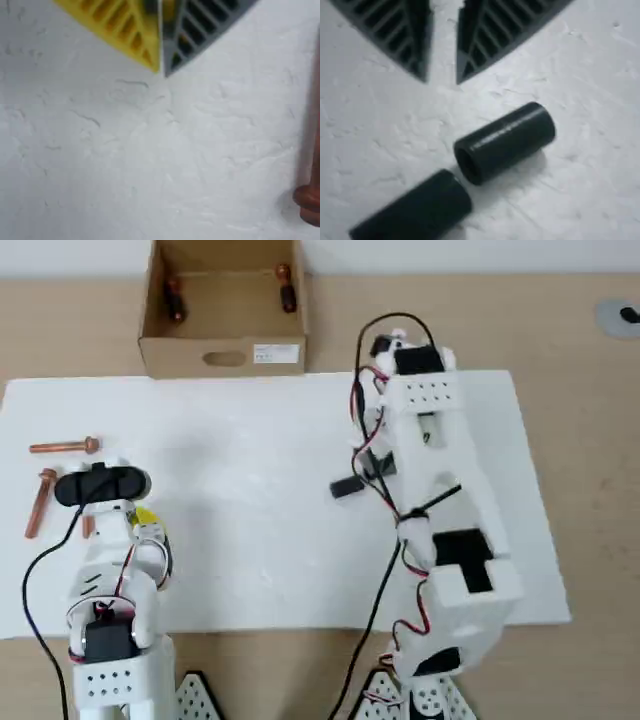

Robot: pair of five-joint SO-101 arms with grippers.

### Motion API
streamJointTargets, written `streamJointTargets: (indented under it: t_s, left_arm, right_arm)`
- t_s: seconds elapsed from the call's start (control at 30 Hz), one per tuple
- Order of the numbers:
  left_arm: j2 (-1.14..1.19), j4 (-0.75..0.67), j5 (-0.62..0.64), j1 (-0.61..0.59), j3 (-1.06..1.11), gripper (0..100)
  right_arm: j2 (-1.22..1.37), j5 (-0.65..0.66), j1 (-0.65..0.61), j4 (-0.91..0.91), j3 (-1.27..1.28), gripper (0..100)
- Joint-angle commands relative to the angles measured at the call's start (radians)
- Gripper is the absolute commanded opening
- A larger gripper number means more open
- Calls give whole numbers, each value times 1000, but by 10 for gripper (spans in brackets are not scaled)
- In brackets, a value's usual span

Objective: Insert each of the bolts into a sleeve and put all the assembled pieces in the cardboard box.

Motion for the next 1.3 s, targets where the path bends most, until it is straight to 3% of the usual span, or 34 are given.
streamJointTargets:
  t_s: [0.0,0.4,1.27]
  left_arm:
    - [-7,3,-6,0,11,3]
    - [-7,3,-6,0,11,3]
    - [-7,3,-6,0,11,2]
  right_arm:
    - [25,-9,15,12,-84,159]
    - [142,58,56,35,-199,196]
    - [242,-163,-2,26,-220,196]
